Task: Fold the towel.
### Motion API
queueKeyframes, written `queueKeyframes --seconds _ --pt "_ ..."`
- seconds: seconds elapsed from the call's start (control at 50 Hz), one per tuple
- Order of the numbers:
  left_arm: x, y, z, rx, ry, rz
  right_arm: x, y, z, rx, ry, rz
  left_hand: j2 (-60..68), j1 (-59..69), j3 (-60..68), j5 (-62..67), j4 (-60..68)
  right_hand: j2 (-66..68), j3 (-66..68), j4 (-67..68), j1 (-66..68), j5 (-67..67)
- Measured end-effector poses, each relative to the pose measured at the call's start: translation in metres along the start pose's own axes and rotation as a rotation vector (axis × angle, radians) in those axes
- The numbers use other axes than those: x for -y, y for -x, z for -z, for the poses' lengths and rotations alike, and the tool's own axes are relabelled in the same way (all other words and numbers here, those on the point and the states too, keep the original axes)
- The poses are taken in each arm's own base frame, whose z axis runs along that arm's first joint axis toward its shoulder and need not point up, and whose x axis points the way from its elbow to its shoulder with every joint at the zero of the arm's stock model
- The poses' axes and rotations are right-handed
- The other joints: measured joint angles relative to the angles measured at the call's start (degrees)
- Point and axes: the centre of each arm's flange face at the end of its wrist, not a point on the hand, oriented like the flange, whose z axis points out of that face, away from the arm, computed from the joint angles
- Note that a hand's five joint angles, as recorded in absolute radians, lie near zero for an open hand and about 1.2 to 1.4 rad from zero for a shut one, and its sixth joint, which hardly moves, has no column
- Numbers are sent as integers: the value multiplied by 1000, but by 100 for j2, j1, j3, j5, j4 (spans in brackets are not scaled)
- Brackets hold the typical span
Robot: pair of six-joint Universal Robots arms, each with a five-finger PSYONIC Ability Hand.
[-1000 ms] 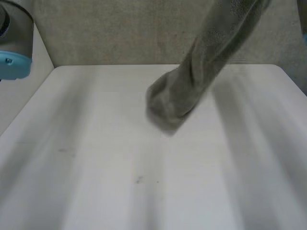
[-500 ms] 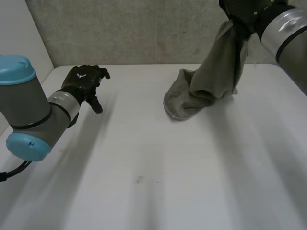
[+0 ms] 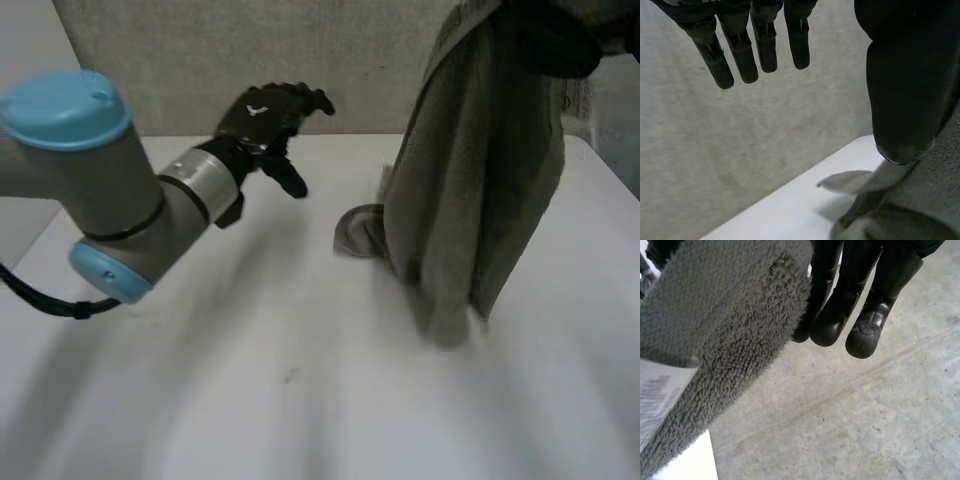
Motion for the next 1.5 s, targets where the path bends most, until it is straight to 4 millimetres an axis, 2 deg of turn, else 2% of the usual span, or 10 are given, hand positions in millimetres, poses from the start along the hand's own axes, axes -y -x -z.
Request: queueKeyframes --seconds 0.32,0.5,0.54,0.66,0.82,0.92,1.04,1.14,1.32,1.5 --pt "-76 -79 -13 -242 135 126 0 8 13 17 16 -9 -76 -91 -70 -41 -73 0 0 0 0 0" --pt "-86 -100 -18 -294 135 124 -3 14 18 25 28 -16 1826 1773 1828 1763 1749 0 0 0 0 0" --pt "-85 -99 -19 -293 131 121 -4 14 19 26 30 -17 3301 3162 3164 3128 3182 0 0 0 0 0" --pt "-75 -86 -24 -240 100 98 -8 15 19 28 42 -14 4628 4409 4636 4542 4632 0 0 0 0 0" --pt "-31 -9 -23 60 34 -10 -23 10 15 14 88 14 4749 4482 4753 4659 4749 0 0 0 0 0" --pt "11 23 6 225 8 -118 -43 5 11 -3 151 11 4754 4490 4757 4674 4751 0 0 0 0 0" --pt "43 15 52 267 -3 -178 -62 4 10 -12 214 -7 4755 4514 4758 4689 4753 0 0 0 0 0" --pt "50 -6 89 246 19 -197 -78 9 10 -1 268 -35 4756 4514 4758 4689 4754 0 0 0 0 0" --pt "8 -67 138 118 226 -211 -112 31 9 57 389 -98 4759 4514 4759 4689 4754 0 0 0 1 0" --pt "-72 -89 140 61 496 -245 -150 61 13 148 498 -161 4759 4514 4760 4689 4755 0 0 0 1 0"
